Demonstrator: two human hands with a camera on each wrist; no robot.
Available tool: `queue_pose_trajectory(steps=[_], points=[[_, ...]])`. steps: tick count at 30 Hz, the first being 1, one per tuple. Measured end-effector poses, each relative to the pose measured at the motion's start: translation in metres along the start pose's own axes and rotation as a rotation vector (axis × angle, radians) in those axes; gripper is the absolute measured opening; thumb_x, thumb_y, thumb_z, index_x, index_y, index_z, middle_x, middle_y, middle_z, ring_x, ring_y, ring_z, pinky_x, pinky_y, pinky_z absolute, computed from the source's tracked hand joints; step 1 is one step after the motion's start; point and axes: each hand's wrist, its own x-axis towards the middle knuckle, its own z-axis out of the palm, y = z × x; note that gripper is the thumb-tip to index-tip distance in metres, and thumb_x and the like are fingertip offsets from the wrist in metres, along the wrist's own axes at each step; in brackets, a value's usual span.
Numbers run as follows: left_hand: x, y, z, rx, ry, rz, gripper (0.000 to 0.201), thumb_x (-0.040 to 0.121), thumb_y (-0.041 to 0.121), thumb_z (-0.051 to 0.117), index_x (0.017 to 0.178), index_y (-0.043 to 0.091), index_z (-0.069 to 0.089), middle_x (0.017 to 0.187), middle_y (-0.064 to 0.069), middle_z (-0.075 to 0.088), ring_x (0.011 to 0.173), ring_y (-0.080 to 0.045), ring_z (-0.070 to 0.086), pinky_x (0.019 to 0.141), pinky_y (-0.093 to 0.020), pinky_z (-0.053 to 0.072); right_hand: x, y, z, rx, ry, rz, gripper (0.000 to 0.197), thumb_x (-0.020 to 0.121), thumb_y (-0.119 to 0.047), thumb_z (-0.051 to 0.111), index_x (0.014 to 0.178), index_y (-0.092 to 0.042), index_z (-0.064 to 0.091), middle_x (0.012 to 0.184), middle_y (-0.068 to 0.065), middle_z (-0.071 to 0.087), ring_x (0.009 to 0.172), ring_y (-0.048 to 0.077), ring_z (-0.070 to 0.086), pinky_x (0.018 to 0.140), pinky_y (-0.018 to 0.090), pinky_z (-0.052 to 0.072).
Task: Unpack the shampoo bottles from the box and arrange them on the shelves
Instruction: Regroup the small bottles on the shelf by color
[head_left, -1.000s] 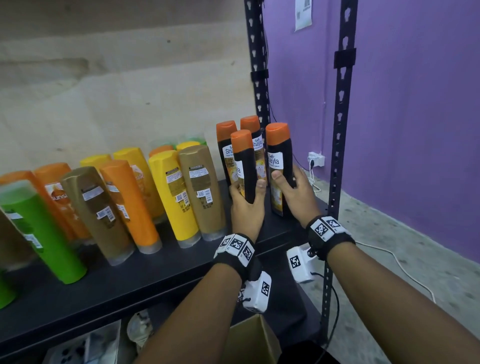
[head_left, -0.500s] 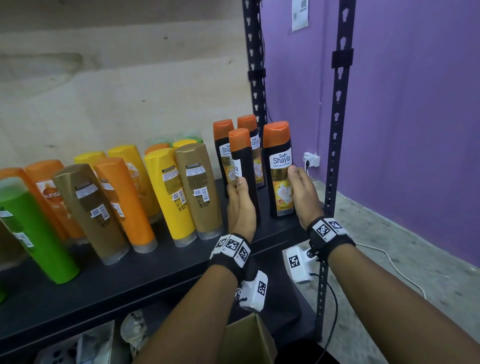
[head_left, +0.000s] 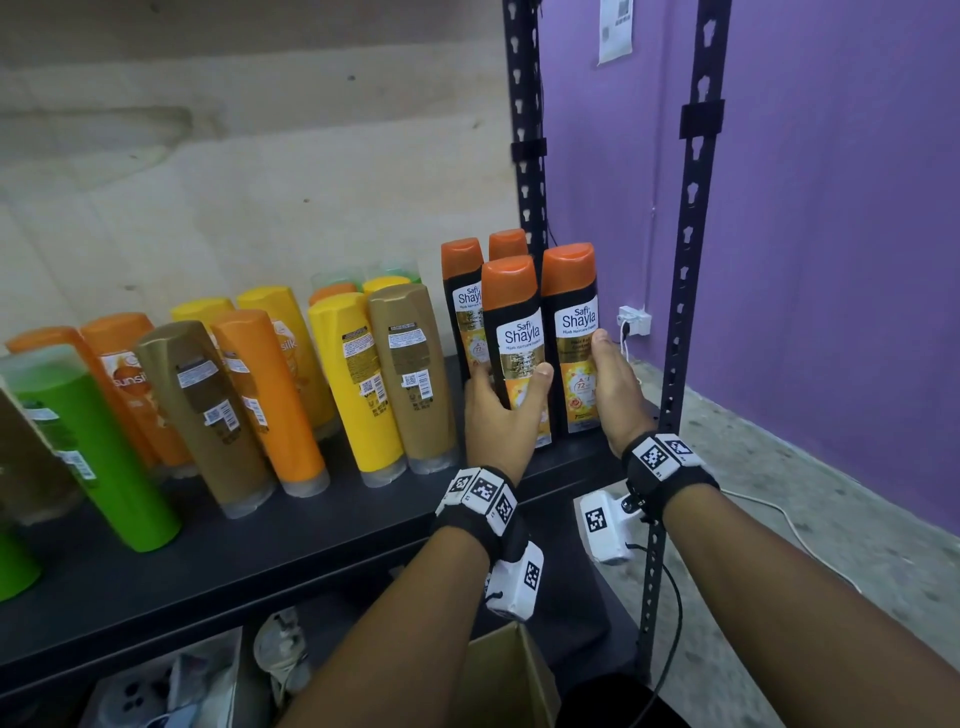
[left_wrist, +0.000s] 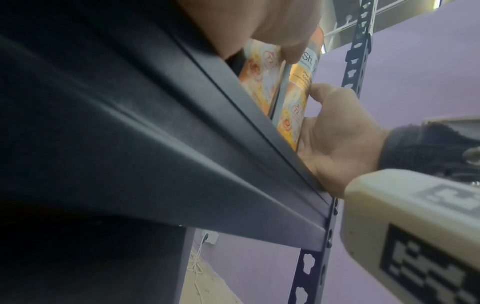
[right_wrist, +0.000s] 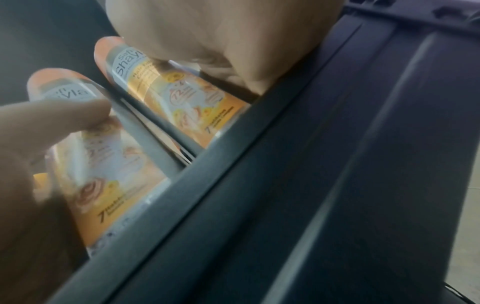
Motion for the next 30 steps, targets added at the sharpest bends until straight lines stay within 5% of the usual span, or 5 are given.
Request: queue_pose_trajectory(steps=[7, 13, 17, 21, 30], points=[[-0.001, -0.005, 0.001, 0.106, 0.031, 0.048, 0.054, 0.080, 0.074, 0.064, 0.122, 0.040, 0.063, 0.117, 0.011, 0.056, 0.112, -0.006, 0.057, 0.102, -0.033, 0.046, -0.002, -0.002, 0.001, -0.002, -0.013, 0.046, 0.065, 0.091, -0.086, 0.028, 0.138, -0.050, 0.055, 0.140, -0.012, 0.063, 0.134, 0.011, 0.055, 0.118, 0.050, 0.037], [-0.004, -0.007, -0.002, 0.140, 0.020, 0.060, 0.054, 0.085, 0.074, 0.061, 0.125, 0.038, 0.063, 0.116, 0.011, 0.054, 0.105, -0.001, 0.053, 0.097, -0.025, 0.039, -0.006, -0.003, 0.003, -0.109, 0.030, 0.031, 0.049, 0.090, -0.088, 0.017, 0.122, -0.071, 0.051, 0.140, -0.020, 0.060, 0.134, 0.003, 0.051, 0.119, 0.044, 0.037], [-0.007, -0.005, -0.003, 0.152, 0.003, 0.072, 0.054, 0.083, 0.077, 0.057, 0.123, 0.041, 0.060, 0.120, 0.011, 0.055, 0.104, 0.001, 0.051, 0.096, -0.025, 0.040, -0.009, -0.002, 0.000, -0.168, 0.013, 0.015, 0.045, 0.087, -0.091, 0.020, 0.117, -0.069, 0.046, 0.115, -0.044, 0.059, 0.111, -0.017, 0.053, 0.108, 0.038, 0.042], [-0.008, -0.002, -0.004, 0.165, -0.002, 0.071, 0.061, 0.083, 0.078, 0.057, 0.126, 0.035, 0.058, 0.119, 0.010, 0.054, 0.108, -0.004, 0.053, 0.097, -0.028, 0.041, -0.010, -0.002, -0.001, -0.166, 0.008, -0.036, 0.057, 0.088, -0.088, 0.033, 0.132, -0.051, 0.033, 0.123, -0.029, 0.057, 0.111, -0.012, 0.056, 0.101, 0.036, 0.045], [-0.019, 0.005, -0.013, 0.193, 0.017, 0.040, 0.058, 0.090, 0.056, 0.070, 0.133, 0.022, 0.052, 0.123, 0.007, 0.049, 0.105, 0.001, 0.048, 0.092, -0.017, 0.037, -0.015, -0.012, -0.003, -0.121, 0.028, -0.037, 0.059, 0.088, -0.080, 0.050, 0.136, -0.046, 0.042, 0.126, -0.013, 0.064, 0.117, 0.006, 0.064, 0.105, 0.049, 0.051]])
